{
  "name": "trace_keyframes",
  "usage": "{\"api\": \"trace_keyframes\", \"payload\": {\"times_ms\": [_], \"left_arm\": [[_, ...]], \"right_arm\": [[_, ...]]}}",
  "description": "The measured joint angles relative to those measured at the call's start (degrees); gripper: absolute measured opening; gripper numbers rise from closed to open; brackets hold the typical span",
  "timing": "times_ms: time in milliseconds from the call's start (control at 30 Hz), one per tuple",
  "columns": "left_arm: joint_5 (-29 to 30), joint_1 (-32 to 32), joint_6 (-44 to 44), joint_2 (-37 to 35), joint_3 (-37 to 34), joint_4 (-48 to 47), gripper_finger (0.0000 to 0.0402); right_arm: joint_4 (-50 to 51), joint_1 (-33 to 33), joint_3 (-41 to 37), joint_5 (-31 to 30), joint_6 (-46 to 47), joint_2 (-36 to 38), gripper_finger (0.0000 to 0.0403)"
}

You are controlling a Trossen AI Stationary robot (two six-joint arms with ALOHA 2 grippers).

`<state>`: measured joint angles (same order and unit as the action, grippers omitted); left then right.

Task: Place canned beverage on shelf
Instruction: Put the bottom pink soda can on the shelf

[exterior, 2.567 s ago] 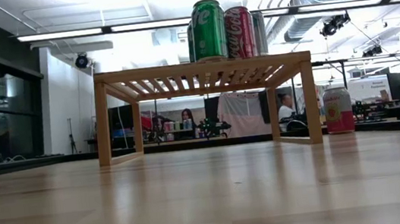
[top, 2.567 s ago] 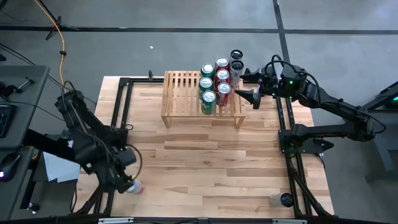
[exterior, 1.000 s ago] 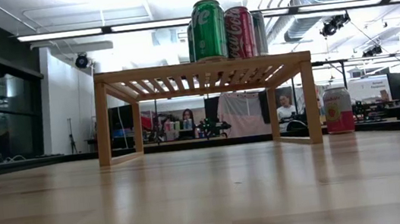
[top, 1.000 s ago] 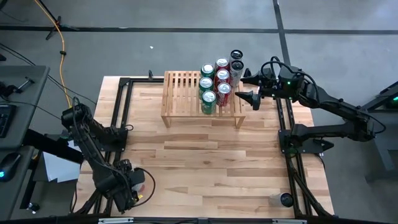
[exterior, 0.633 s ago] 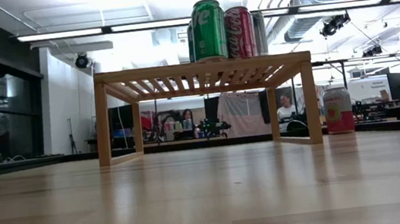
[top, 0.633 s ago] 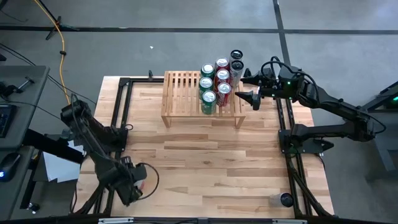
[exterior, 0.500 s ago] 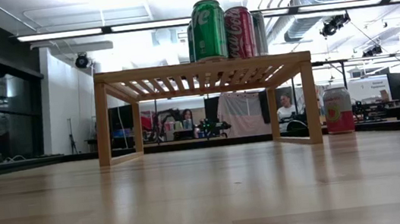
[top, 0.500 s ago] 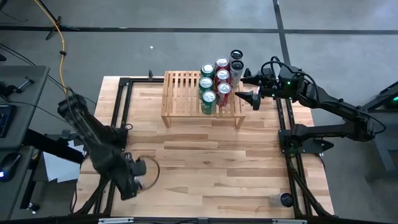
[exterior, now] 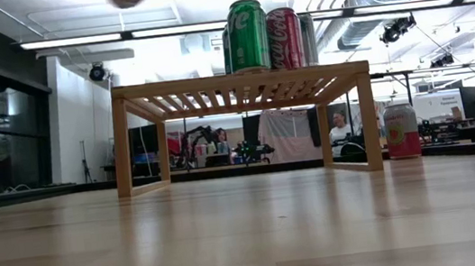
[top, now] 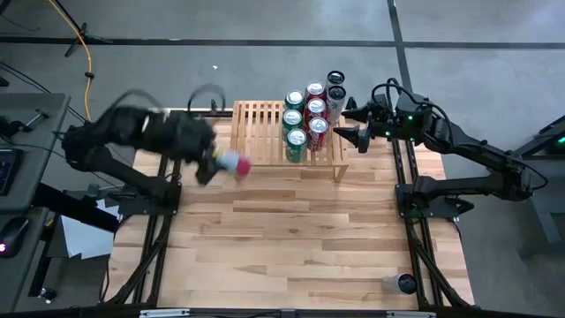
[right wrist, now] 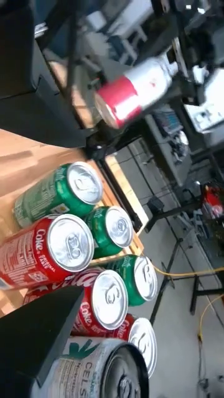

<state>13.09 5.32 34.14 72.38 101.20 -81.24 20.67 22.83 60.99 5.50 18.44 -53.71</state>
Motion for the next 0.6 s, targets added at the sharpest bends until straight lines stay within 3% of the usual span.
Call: {"api": "trace_keyframes", "payload": {"times_ms": [100,267,400,600], "left_arm": [[0.1,-9.4,-10.0,5.6,9.5,-1.1,0.0279],[-5.3,-21.5,-20.4,15.9,20.2,-5.2,0.0279],[-7.9,-26.7,-25.2,23.0,23.2,-9.5,0.0279],[-9.6,-28.9,-27.8,28.1,23.3,-9.0,0.0279]], "right_arm": [[-0.7,0.0,0.0,-1.6,3.6,0.0,0.0367],[-1.3,0.0,0.0,-4.1,8.5,0.0,0.0367],[-1.3,0.0,0.0,-4.9,12.6,0.0,0.0367],[-0.5,0.0,0.0,-5.0,17.6,0.0,0.0367]]}}
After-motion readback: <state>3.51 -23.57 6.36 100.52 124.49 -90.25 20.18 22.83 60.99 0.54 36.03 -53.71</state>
